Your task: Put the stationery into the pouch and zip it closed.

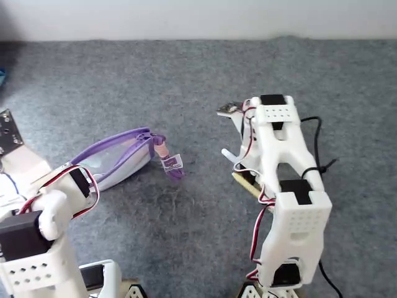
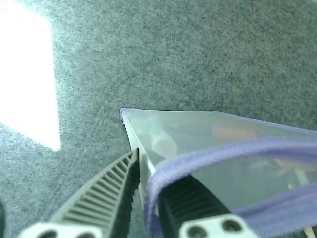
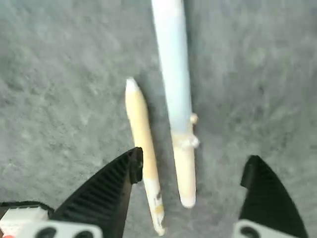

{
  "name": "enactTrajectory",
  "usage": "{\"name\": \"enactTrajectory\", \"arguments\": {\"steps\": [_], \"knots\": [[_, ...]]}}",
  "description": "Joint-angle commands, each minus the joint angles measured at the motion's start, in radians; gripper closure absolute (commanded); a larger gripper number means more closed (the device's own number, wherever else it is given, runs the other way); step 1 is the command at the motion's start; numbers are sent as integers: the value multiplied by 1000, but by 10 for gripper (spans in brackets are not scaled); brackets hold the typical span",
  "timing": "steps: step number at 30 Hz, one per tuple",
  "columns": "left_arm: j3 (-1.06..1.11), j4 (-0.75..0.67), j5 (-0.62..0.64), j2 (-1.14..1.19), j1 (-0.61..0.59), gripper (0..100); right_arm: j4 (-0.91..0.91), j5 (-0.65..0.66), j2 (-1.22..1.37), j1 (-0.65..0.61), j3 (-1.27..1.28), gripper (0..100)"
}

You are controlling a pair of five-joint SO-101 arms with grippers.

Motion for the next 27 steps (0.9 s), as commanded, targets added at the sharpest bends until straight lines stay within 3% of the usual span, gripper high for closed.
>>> {"name": "enactTrajectory", "arguments": {"steps": [1, 9, 13, 24, 27], "knots": [[1, 17, 9, 5, -5, 987, -90, -68, -64, -56, -52, 667], [1, 17, 9, 5, -5, 987, -321, -137, 18, -160, -52, 673], [1, 17, 9, 5, -5, 987, -397, -132, 111, -162, -54, 767], [1, 17, 9, 5, -5, 987, -269, -137, 153, -143, -170, 996], [1, 17, 9, 5, -5, 987, -208, -137, 122, -154, -235, 988]]}}
